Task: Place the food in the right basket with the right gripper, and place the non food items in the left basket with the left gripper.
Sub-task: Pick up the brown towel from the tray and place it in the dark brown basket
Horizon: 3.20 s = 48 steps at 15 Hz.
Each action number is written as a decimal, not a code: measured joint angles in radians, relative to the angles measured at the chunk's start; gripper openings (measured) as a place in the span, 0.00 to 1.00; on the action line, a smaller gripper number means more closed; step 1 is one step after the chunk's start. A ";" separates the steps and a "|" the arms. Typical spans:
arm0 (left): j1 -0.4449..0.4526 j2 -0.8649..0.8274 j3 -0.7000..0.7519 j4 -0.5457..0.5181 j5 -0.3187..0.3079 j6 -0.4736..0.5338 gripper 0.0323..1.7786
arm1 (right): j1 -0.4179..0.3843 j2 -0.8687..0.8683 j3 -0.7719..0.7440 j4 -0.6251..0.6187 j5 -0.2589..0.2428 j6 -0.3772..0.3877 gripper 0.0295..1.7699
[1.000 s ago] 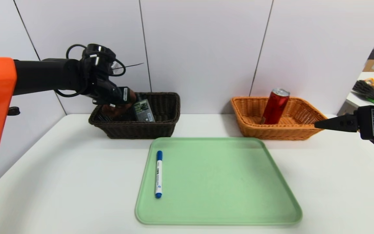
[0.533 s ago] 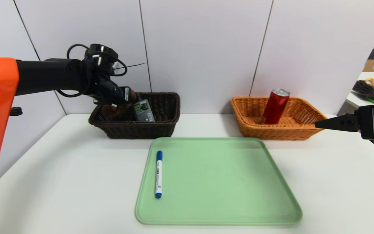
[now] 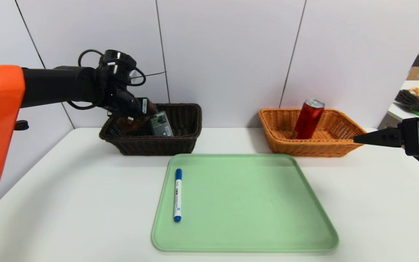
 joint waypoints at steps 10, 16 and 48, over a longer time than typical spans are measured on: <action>-0.014 -0.001 -0.010 0.001 -0.002 -0.019 0.31 | -0.013 -0.002 0.006 -0.001 0.018 -0.001 0.96; -0.014 0.000 -0.015 0.000 -0.002 -0.022 0.31 | -0.016 -0.002 0.006 -0.001 0.020 0.000 0.96; -0.012 0.011 -0.026 0.000 -0.002 -0.044 0.31 | -0.022 0.003 0.010 -0.004 0.026 0.000 0.96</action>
